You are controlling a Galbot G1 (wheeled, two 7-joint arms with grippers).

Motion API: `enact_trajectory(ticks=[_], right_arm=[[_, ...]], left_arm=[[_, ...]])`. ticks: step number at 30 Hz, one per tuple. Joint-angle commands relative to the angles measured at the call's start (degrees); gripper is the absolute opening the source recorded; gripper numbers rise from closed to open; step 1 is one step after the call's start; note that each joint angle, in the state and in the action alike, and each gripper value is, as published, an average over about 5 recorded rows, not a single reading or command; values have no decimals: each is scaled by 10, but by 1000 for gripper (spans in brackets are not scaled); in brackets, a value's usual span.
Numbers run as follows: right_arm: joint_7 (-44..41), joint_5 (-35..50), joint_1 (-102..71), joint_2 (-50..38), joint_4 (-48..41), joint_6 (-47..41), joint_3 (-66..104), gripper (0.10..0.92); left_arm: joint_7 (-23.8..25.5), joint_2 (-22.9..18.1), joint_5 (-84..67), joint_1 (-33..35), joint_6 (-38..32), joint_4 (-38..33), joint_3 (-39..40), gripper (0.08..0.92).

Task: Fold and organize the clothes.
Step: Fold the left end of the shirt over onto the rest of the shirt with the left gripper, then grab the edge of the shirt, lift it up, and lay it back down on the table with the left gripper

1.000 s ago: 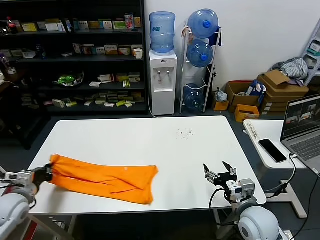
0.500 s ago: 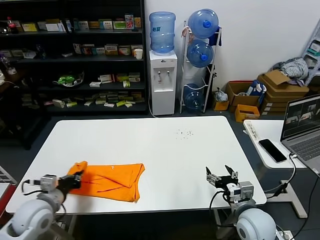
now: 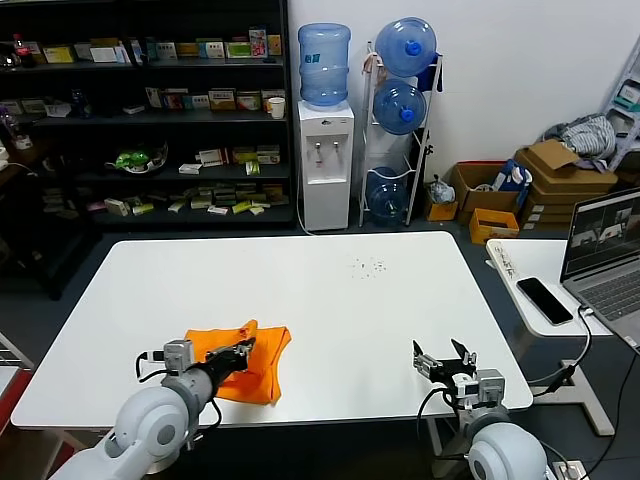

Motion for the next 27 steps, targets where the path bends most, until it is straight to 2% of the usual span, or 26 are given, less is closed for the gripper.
enact_trajectory(ticks=[1,6,11,15,19,27], right_arm=[[1,3,4,3,-1,0,-2,823],[-1,8,5,-3,0,3,-2,823],[-4,9,5,-2,-2,6,-2,823],[-5,9,7,0,-6,7,-4,823],[-5,8,10,3,-8,6,-8,823],[-4,8,3,1,-2,4,-3,823]], left_arm=[[3,-22,28,-24,15,9,33,125],[51,45,73,-2,17,39,-33,214],[160,132,103,30,-15,135,-131,361],[239,174,115,36,-37,228,-168,474],[272,181,102,38,-41,255,-153,595],[262,148,57,53,-36,214,-126,790]])
